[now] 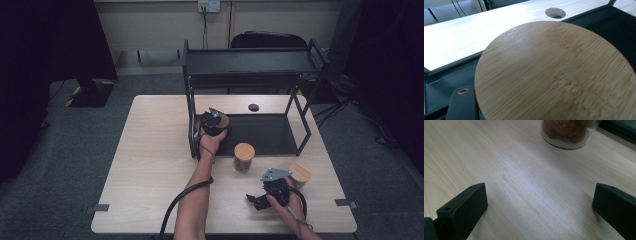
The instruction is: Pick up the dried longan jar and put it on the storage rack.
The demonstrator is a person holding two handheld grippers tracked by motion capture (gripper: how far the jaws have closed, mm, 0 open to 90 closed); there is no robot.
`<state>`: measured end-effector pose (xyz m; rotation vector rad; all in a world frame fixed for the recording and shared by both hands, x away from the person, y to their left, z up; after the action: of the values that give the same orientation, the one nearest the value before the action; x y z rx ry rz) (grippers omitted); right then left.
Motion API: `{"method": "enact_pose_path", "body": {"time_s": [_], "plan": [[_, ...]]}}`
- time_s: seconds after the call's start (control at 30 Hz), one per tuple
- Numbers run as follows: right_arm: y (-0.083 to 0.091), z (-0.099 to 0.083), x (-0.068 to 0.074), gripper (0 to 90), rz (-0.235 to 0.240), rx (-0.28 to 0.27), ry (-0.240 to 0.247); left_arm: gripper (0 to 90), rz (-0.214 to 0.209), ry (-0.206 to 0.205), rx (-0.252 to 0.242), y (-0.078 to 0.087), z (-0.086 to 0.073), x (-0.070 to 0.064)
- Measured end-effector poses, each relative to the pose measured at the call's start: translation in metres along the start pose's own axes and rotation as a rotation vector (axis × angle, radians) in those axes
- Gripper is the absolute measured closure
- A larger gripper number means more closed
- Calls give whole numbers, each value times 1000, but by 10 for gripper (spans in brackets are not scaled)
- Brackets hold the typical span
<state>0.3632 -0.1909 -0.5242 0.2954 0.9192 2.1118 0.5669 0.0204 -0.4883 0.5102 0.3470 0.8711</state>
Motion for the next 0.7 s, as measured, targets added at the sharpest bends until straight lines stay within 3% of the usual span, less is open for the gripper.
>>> {"method": "enact_pose_path", "body": {"time_s": [0.37, 0.7], "plan": [[0, 0, 0, 0, 0, 0, 1, 256, 19, -23, -7, -5, 0, 0], [0, 0, 0, 0, 0, 0, 1, 249, 16, 8, -2, -6, 0, 0]]}}
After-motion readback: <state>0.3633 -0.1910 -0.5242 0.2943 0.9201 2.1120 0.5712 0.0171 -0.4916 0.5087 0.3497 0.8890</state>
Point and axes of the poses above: each handheld gripper's, and its own axes: y roughly backward along the jaws, z roughly out of its top, x roughly to its left, the point moved 2 cm from there along -y, roughly forward along the jaws, and after that the axes turned 7 degrees about -z, right-handed, at the moved point
